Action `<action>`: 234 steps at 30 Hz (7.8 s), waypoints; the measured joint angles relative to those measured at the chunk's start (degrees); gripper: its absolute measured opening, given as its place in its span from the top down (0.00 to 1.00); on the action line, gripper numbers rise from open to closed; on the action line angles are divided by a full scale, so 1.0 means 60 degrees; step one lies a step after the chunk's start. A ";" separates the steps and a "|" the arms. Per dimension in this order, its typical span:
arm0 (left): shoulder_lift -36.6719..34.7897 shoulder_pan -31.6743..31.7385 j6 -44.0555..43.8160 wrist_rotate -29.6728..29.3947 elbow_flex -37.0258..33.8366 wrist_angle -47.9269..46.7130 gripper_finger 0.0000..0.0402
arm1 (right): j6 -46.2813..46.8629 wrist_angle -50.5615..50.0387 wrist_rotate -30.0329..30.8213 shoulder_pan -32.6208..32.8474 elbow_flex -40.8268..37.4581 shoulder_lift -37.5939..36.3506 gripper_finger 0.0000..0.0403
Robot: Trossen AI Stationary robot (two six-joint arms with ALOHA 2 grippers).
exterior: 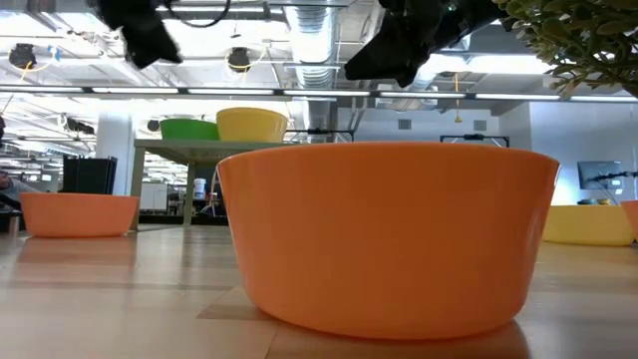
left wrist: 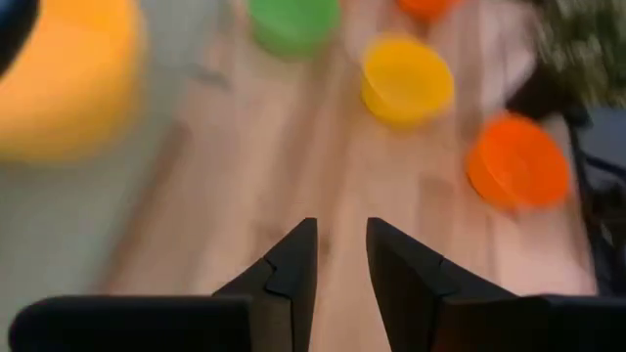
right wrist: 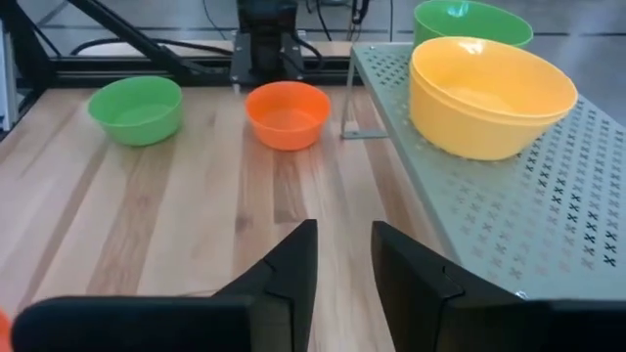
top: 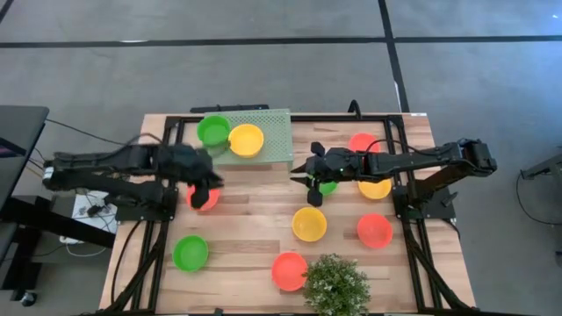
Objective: Pick & Place Mini bowls
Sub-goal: Put the orange bowl on the shelf, then stack the green bowl on top of the green bowl on the shelf
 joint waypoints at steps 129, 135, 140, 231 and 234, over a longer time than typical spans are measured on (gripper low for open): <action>0.2441 -0.3543 0.3137 -0.2504 -0.1831 0.5686 0.73 | -0.1053 -1.0175 0.2245 -0.0127 0.8601 0.4845 0.99; 0.2441 -0.3543 0.3140 -0.2504 -0.1831 0.5665 0.73 | -0.2585 -0.9734 0.0212 -0.1531 0.8601 0.4841 0.99; 0.2441 -0.3543 0.3141 -0.2504 -0.1831 0.5667 0.73 | -0.2742 -0.9388 -0.1030 -0.2339 0.8601 0.4841 1.00; 0.2398 -0.3499 0.3184 -0.2532 -0.1838 0.5738 0.73 | 0.0932 -1.5354 0.2273 0.1457 1.2967 0.4835 0.73; 0.2171 -0.3499 0.3096 -0.2532 -0.1841 0.5739 0.73 | 0.1002 -1.5343 0.2266 0.1453 1.2950 0.4760 0.73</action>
